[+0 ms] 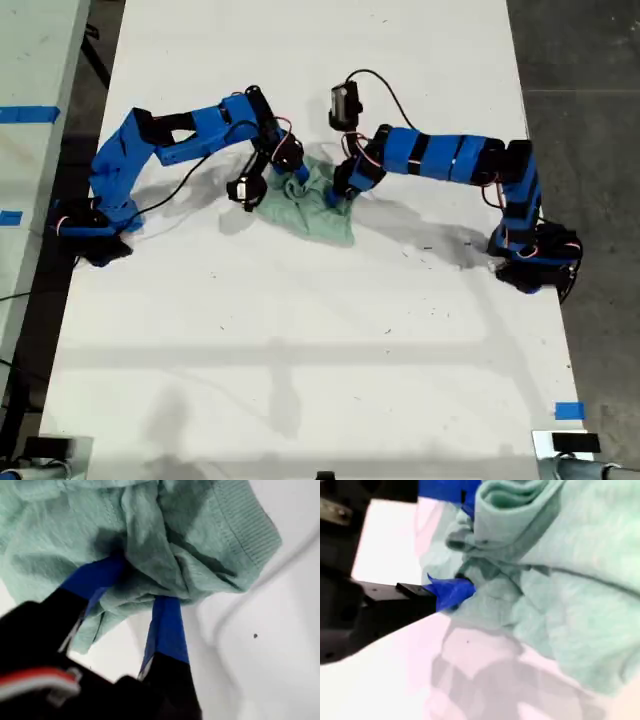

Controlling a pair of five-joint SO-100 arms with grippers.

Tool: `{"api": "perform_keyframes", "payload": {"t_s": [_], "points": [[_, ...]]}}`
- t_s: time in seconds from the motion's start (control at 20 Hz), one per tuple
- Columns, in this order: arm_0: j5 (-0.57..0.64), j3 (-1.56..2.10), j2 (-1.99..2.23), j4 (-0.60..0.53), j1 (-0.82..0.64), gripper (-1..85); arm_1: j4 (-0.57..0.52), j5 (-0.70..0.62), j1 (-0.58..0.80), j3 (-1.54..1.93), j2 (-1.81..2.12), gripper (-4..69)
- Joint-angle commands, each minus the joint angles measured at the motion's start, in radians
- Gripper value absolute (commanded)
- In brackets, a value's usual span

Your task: Fold tshirt

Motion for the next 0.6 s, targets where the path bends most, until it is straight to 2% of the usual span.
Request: {"api": "perform_keyframes", "payload": {"t_s": [0.0,0.15,0.3,0.35,0.45,0.55], "points": [[-0.012,-0.014,0.232,0.095,-0.032,24.7,0.106,0.025,0.002,-0.081,0.143,33.7],[-0.031,0.014,0.503,0.212,-0.008,23.1,0.273,0.063,-0.006,-0.060,0.380,32.6],[-0.092,0.156,0.746,0.319,0.049,20.7,0.328,0.156,-0.034,0.126,0.681,30.7],[-0.123,0.281,0.845,0.299,0.077,17.9,0.322,0.204,-0.046,0.222,0.784,29.8],[-0.184,0.673,1.118,0.144,0.133,1.7,0.276,0.319,-0.078,0.463,0.982,27.6],[-0.318,1.098,1.443,0.008,0.175,0.1,0.178,0.439,-0.124,0.732,1.213,24.0]]}}
